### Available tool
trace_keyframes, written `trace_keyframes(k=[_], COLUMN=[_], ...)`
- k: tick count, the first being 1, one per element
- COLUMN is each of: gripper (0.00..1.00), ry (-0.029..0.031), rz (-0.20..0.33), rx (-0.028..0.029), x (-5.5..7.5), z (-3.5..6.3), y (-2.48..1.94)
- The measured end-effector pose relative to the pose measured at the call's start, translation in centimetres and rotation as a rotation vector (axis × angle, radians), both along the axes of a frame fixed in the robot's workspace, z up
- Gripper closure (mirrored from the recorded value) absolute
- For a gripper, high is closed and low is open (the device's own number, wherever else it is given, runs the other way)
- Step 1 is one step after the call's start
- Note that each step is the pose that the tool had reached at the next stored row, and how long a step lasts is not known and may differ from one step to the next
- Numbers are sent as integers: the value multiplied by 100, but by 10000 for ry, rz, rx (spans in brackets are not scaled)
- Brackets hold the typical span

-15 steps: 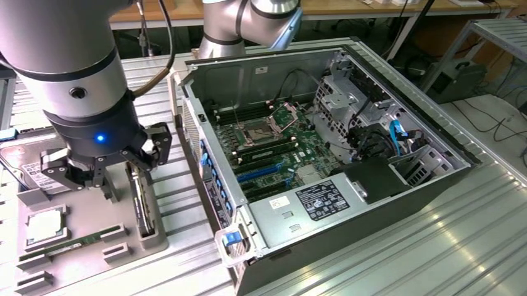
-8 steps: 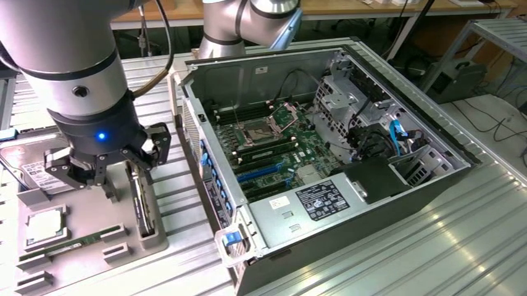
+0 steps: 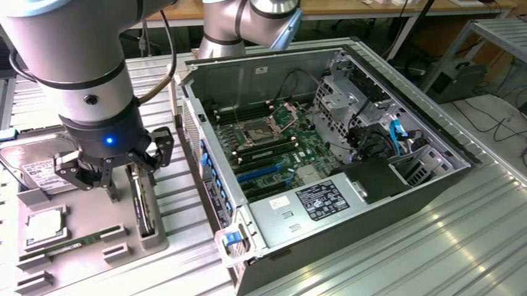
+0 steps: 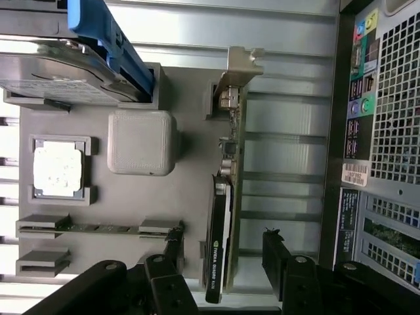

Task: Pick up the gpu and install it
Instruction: 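Pick up the gpu and move the gpu toward the slot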

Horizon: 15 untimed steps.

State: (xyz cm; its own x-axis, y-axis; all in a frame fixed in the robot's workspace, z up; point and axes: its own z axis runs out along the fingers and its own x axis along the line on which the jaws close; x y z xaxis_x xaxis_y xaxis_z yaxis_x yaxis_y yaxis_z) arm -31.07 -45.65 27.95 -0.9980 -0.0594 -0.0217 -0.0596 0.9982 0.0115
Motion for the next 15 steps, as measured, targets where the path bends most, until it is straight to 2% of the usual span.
trace_keyframes(k=[6, 10, 15], gripper=[40, 40, 40], ry=[-1, -2, -1], rz=[0, 0, -136], rx=[-5, -7, -8], x=[9, 9, 6], z=[-116, -189, -303], y=[4, 71, 77])
